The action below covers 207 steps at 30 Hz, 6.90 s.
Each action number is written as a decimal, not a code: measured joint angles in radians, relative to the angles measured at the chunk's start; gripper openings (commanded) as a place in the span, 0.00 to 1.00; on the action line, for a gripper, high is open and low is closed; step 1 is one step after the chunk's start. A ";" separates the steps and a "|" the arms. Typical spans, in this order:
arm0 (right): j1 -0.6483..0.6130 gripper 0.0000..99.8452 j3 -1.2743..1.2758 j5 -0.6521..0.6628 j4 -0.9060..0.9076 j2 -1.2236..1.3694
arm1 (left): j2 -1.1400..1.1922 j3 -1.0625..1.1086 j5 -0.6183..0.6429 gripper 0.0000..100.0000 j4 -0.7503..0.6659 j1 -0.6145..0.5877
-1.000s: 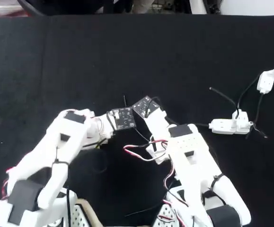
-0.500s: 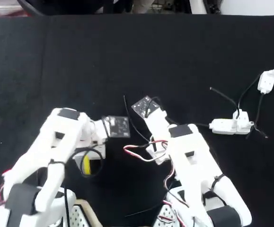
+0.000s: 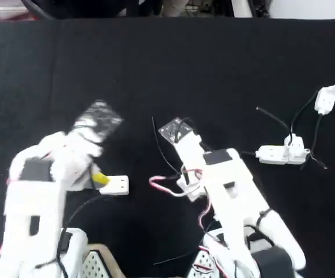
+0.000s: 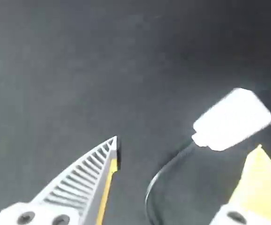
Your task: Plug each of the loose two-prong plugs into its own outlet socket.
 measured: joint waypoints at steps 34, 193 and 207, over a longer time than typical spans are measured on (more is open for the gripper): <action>-0.078 0.16 -0.810 0.130 0.543 0.888 | -0.677 0.586 0.014 0.40 0.087 -0.350; -0.505 0.01 0.344 -0.624 -0.233 -1.320 | -0.827 0.473 0.758 0.15 -0.094 0.605; -0.543 0.01 0.344 -0.661 -0.229 -1.330 | -0.825 0.499 0.778 0.16 -0.187 0.574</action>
